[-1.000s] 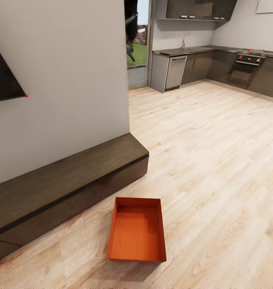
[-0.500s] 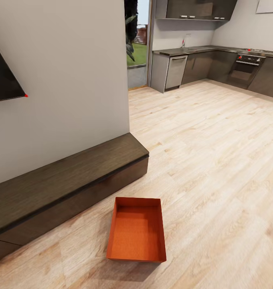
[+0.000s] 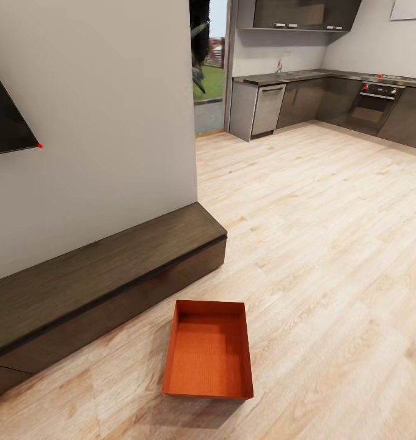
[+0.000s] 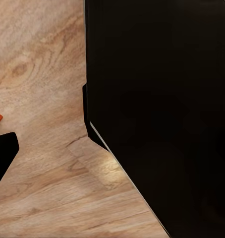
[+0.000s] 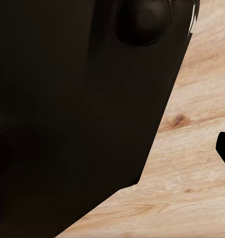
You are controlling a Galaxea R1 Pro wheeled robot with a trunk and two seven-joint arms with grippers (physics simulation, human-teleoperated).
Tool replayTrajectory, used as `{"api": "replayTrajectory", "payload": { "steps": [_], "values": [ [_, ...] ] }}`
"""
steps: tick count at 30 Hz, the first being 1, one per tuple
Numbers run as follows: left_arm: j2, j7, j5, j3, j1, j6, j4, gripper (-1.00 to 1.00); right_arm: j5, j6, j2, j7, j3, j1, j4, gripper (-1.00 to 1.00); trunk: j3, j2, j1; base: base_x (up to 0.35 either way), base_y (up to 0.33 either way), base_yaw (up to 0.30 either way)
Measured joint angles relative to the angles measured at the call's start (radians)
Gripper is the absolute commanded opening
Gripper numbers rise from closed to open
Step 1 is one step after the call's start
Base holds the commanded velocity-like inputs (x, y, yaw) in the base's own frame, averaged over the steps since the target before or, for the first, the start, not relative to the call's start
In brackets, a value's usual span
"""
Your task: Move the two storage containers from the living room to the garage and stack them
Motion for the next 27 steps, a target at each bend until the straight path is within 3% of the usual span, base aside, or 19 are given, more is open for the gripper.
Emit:
{"api": "replayTrajectory", "payload": {
  "steps": [18, 23, 27],
  "values": [
    [-0.010, -0.001, 0.001, 0.007, 0.000, 0.000, 0.000, 1.00, 0.002, -0.001, -0.001, -0.006, 0.007, 0.000, 0.000, 1.00, 0.000, 0.000, 0.000, 0.000, 0.000, 0.000],
    [-0.020, -0.003, 0.000, -0.001, 0.000, 0.031, -0.188, 1.00, 0.005, 0.013, -0.023, -0.014, 0.013, 0.001, -0.106, 1.00, 0.000, 0.000, 0.000, 0.000, 0.000, 0.000],
    [-0.019, -0.002, -0.001, -0.002, -0.001, 0.182, -0.402, 1.00, 0.006, 0.091, -0.063, -0.015, 0.013, -0.012, -0.198, 1.00, 0.000, 0.000, 0.000, 0.000, 0.000, 0.000]
  ]
}}
